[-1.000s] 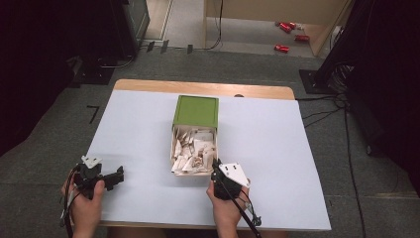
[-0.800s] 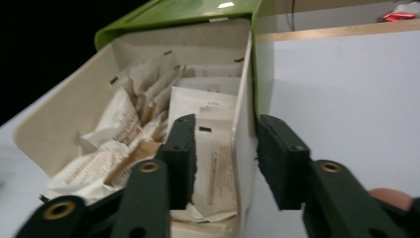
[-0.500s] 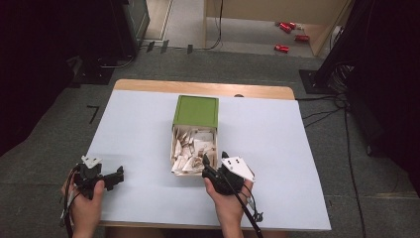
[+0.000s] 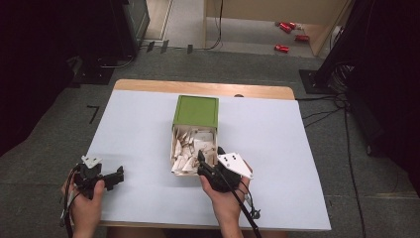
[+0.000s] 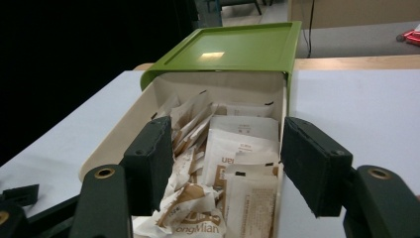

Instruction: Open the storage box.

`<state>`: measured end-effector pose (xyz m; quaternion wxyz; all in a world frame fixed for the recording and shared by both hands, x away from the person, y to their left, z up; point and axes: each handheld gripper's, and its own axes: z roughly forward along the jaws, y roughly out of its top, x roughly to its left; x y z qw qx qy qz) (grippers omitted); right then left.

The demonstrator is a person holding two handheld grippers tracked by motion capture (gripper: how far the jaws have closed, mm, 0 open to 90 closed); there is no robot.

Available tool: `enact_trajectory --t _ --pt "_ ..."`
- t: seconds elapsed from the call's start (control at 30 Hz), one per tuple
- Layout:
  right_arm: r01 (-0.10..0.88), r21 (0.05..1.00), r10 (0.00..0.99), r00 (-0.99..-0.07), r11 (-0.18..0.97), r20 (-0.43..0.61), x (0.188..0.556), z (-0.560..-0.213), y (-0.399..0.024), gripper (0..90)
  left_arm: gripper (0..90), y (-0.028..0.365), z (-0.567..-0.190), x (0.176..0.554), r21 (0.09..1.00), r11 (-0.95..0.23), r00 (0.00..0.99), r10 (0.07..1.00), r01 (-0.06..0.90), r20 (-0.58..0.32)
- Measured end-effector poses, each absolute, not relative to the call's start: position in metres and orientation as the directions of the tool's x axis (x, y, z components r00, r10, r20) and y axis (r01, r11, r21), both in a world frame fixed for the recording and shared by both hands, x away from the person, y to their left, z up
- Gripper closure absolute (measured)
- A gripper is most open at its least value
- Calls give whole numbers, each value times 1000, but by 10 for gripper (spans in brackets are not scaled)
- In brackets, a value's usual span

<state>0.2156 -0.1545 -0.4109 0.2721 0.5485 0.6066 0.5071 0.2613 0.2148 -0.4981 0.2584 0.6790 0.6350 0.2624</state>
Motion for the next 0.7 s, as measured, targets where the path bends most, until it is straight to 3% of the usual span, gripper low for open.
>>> enact_trajectory --t 0.7 --pt "395 917 929 -315 -59 196 217 -412 -134 393 0 215 -498 261 685 -60 55 998 726 28"
